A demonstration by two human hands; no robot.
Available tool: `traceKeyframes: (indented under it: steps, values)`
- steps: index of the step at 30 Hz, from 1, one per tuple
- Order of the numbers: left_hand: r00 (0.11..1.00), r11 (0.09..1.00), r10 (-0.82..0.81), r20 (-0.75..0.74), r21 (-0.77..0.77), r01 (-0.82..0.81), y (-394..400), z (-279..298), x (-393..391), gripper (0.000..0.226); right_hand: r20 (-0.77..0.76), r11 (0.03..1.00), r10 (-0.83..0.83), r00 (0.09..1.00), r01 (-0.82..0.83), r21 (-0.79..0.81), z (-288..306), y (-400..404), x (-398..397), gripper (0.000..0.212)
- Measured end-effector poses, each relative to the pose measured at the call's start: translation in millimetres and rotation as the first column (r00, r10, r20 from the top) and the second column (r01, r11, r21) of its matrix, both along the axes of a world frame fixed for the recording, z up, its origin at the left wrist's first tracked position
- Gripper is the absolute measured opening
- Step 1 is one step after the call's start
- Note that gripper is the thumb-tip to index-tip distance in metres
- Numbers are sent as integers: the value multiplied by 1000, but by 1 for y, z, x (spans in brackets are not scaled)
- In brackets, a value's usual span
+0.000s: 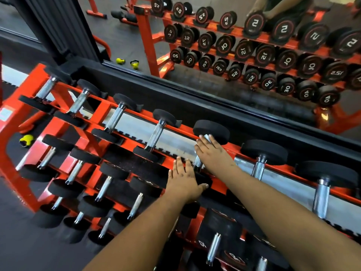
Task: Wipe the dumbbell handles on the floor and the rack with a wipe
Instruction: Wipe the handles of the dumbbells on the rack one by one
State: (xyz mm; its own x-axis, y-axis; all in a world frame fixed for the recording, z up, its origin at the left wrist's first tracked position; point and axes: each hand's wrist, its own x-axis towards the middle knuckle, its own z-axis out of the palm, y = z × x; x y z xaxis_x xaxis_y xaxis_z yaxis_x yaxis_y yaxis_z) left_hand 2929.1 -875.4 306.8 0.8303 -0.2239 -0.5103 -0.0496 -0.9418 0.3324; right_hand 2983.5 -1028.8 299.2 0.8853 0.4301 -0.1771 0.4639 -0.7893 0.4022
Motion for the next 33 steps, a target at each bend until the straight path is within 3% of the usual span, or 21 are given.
traceKeyframes:
  steps: [6, 12, 17, 21, 23, 28, 33]
  values:
    - [1000, 1000, -8, 12, -9, 8, 0, -4, 0, 111, -56, 988, -10, 998, 18, 151, -13, -30, -24, 71]
    - [1000, 1000, -8, 22, -8, 8, 1, -2, 0, 108, -108, 973, -27, 994, 51, 226, 1, -9, -4, 63]
    - [1000, 1000, -19, 13, 0, 19, 1, -3, 0, 108, -67, 949, 106, 992, -81, 305, -10, -34, -28, 70]
    - [1000, 1000, -24, 5, 21, 24, 1, -2, 2, 109, -42, 961, -14, 999, 25, 276, 0, -22, -5, 70]
    - [1000, 999, -21, 4, 25, 21, 1, -2, 3, 108, -54, 937, -34, 998, 51, 346, -1, -11, -9, 66]
    - [1000, 1000, -24, -1, 8, 24, -1, -1, 0, 106, -249, 879, 291, 924, -155, 452, 3, -28, -28, 57]
    - [1000, 999, -25, 13, 22, 25, 2, -3, 2, 110, -103, 906, 112, 988, -59, 420, 0, -25, -11, 65]
